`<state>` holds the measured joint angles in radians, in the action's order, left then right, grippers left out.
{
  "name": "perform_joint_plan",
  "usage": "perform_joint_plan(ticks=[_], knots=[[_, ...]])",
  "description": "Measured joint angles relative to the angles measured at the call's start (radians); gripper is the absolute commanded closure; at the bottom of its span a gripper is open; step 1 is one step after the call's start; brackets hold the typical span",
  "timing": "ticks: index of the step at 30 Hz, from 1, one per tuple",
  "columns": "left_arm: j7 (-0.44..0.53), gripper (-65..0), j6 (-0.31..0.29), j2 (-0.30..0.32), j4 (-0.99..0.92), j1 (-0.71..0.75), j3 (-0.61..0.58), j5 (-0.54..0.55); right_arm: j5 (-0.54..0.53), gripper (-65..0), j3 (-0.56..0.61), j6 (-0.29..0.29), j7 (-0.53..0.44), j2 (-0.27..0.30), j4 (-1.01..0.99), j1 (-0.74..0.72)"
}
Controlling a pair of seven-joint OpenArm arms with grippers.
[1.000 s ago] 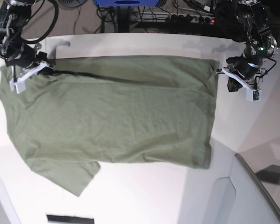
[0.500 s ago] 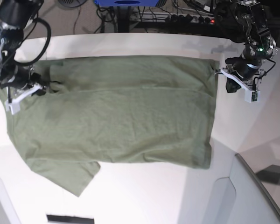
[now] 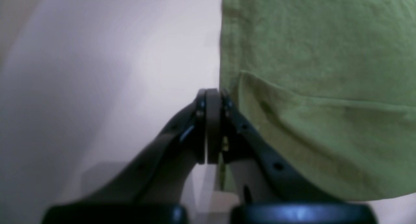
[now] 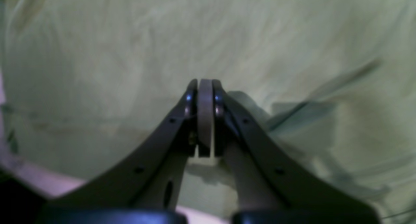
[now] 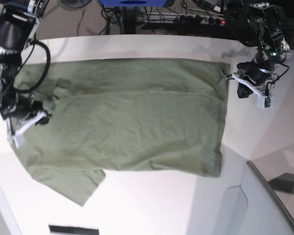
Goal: Layout the t-shirt on the table in an organized manner, then fold the t-shirt properly
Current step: 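Release the edge and move both grippers to the shirt's side edges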
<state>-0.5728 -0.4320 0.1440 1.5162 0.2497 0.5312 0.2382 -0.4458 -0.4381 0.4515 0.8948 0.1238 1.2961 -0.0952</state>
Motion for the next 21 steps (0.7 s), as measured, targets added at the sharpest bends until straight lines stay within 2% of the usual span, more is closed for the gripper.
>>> perform_joint_plan(ticks=[4, 6, 9, 11, 13, 15, 21], knots=[[0.004, 0.0, -0.006, 0.058, 0.000, 0.006, 0.017, 0.001, 0.089, 0.0, 0.000, 0.005, -0.006, -0.001, 0.156, 0.009], [0.015, 0.0, -0.005, 0.077, -0.011, 0.025, 0.047, 0.001, 0.083, 0.0, -0.001, 0.010, 0.090, -0.011, 0.256, 0.052], [0.003, 0.0, -0.002, 0.115, -0.051, 0.063, 0.058, -0.003, 0.099, 0.0, -0.013, 0.001, 0.196, -0.082, 0.344, 0.145], [0.011, 0.0, -0.003, 0.140, -0.085, 0.076, 0.058, -0.001, 0.083, 0.0, -0.003, 0.010, 0.185, -0.133, 0.385, 0.226], [0.090, 0.0, -0.010, 0.166, -0.125, 0.082, 0.060, 0.002, 0.085, 0.0, 0.000, 0.012, 0.163, -0.157, 0.386, 0.267], [0.142, 0.0, 0.005, 0.178, -0.156, 0.092, 0.062, 0.001, 0.085, 0.0, -0.002, 0.009, 0.103, -0.154, 0.351, 0.275], [0.144, 0.0, -0.005, 0.170, -0.168, 0.109, 0.057, 0.001, 0.087, 0.0, -0.003, 0.008, 0.024, -0.105, 0.171, 0.233]])
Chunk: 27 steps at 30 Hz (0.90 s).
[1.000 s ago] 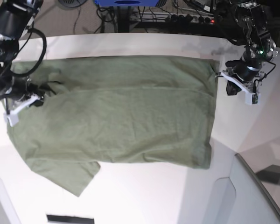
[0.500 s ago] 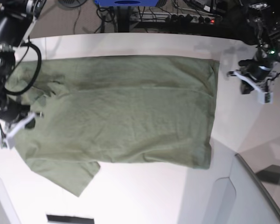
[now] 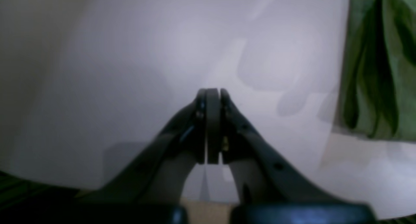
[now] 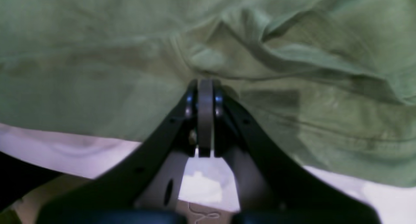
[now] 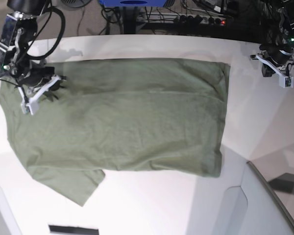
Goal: Layout the t-shirt on the table in an organized manner, then fold the t-shirt properly
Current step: 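Release the edge and move both grippers to the shirt's side edges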
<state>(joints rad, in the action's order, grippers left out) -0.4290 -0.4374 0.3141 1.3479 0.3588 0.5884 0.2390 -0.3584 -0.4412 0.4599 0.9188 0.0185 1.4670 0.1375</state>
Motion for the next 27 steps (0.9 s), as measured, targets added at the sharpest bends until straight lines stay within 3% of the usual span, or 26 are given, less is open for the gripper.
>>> perform_joint_plan(ticks=[14, 18, 21, 27], knots=[[0.008, 0.0, 0.000, -0.003, 0.003, -0.013, 0.001, 0.000, -0.008, 0.0, -0.005, 0.000, -0.138, 0.131, -0.410, -0.224], [0.007, 0.0, -0.001, -0.019, 0.004, -0.013, 0.001, 0.000, 0.005, 0.0, -0.002, -0.003, -0.132, 0.132, -0.394, -0.235], [0.003, 0.0, 0.003, -0.023, 0.004, -0.045, -0.001, -0.003, 0.014, 0.0, -0.002, -0.001, -0.090, 0.146, -0.245, -0.214], [-0.002, 0.0, 0.003, -0.018, 0.008, -0.113, -0.005, -0.003, -0.002, 0.0, -0.005, -0.004, -0.134, 0.284, -0.209, -0.311]])
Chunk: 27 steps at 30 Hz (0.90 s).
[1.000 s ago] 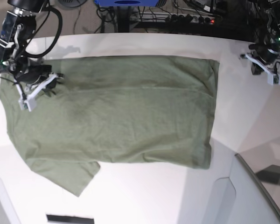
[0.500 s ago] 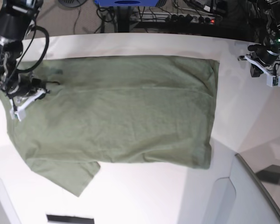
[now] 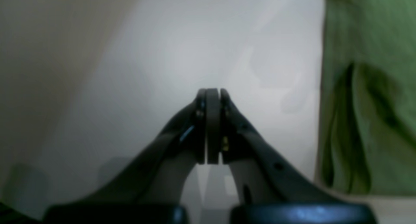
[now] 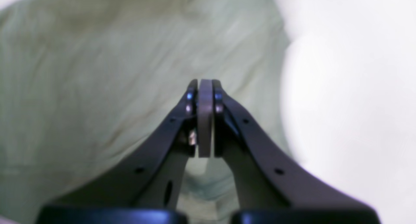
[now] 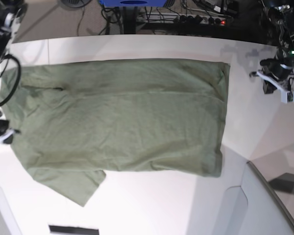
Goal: Layout the t-shirt on the table in an organized manner, then fold the t-shirt properly
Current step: 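Release the edge and move both grippers to the shirt's side edges, then grasp the shirt side edges with both grippers and pull outward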
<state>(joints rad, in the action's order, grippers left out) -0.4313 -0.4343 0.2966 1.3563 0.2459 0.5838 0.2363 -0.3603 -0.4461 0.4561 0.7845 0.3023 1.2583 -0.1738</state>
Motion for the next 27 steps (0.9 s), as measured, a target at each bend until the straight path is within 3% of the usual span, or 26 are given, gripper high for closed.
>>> perform_joint_plan(ticks=[2, 6, 8, 11, 13, 14, 27], knots=[[0.001, 0.0, 0.001, 0.001, -0.002, -0.042, -0.028, 0.001, 0.008, -1.2, 0.000, 0.000, -0.007, 0.029, -0.090, -0.049], [0.005, 0.0, -0.001, -0.003, -0.001, -0.112, -0.167, 0.003, 0.011, -19.5, 0.008, -0.003, -0.019, 0.072, -0.384, -0.188], [0.001, 0.0, -0.003, -0.041, -0.002, -0.144, -0.219, 0.003, 0.008, -23.4, 0.007, 0.003, -0.026, 0.089, -0.450, -0.219], [0.003, 0.0, -0.012, -0.106, -0.051, -0.209, -0.242, 0.001, 0.007, -16.7, 0.003, 0.003, -0.120, 0.077, -0.465, -0.216], [0.005, 0.0, -0.003, -0.132, -0.115, -0.256, -0.246, -0.003, 0.000, -3.2, 0.005, 0.003, -0.165, 0.057, -0.499, -0.213], [0.003, 0.0, -0.003, -0.136, -0.145, -0.272, -0.247, -0.003, 0.002, 0.0, 0.006, 0.004, -0.158, 0.047, -0.519, -0.210], [0.014, 0.0, 0.013, -0.121, -0.205, -0.202, -0.292, -0.013, -0.014, 0.0, 0.003, 0.005, -0.206, 0.042, -0.555, -0.067]])
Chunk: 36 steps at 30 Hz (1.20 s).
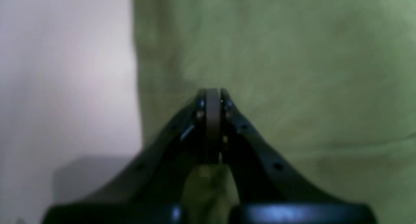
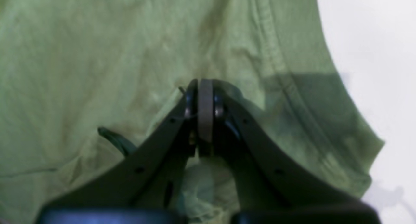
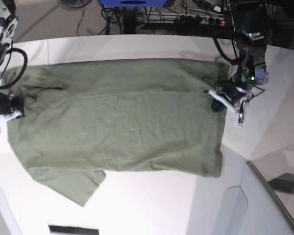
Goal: Layout the t-shirt on the table in an organized manner, then fold the t-shirt properly
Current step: 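Grasp the shirt side edges with both grippers and pull outward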
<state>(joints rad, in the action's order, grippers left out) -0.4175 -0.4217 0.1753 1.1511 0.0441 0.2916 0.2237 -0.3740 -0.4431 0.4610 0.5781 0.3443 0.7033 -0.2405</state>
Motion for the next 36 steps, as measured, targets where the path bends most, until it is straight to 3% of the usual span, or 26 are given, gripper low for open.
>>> perform_joint_plan(ticks=[8, 13, 19, 36], knots=[[0.034, 0.0, -0.005, -0.002, 0.095, 0.130, 0.013, -0.044, -0.021, 0.0, -0.002, 0.015, -0.010, -0.002, 0.074, 0.084], [0.029, 0.0, -0.009, 0.010, 0.130, 0.169, 0.012, -0.052, -0.002, 0.0, -0.004, -0.002, 0.107, -0.043, 0.258, 0.176], [0.025, 0.0, -0.015, 0.016, 0.130, 0.170, 0.014, -0.056, 0.002, 0.0, -0.005, -0.005, 0.171, -0.081, 0.379, 0.242], [-0.005, 0.0, -0.015, 0.071, 0.143, 0.174, 0.007, -0.061, 0.008, 0.0, -0.048, -0.001, 0.142, -0.082, 0.383, 0.267]])
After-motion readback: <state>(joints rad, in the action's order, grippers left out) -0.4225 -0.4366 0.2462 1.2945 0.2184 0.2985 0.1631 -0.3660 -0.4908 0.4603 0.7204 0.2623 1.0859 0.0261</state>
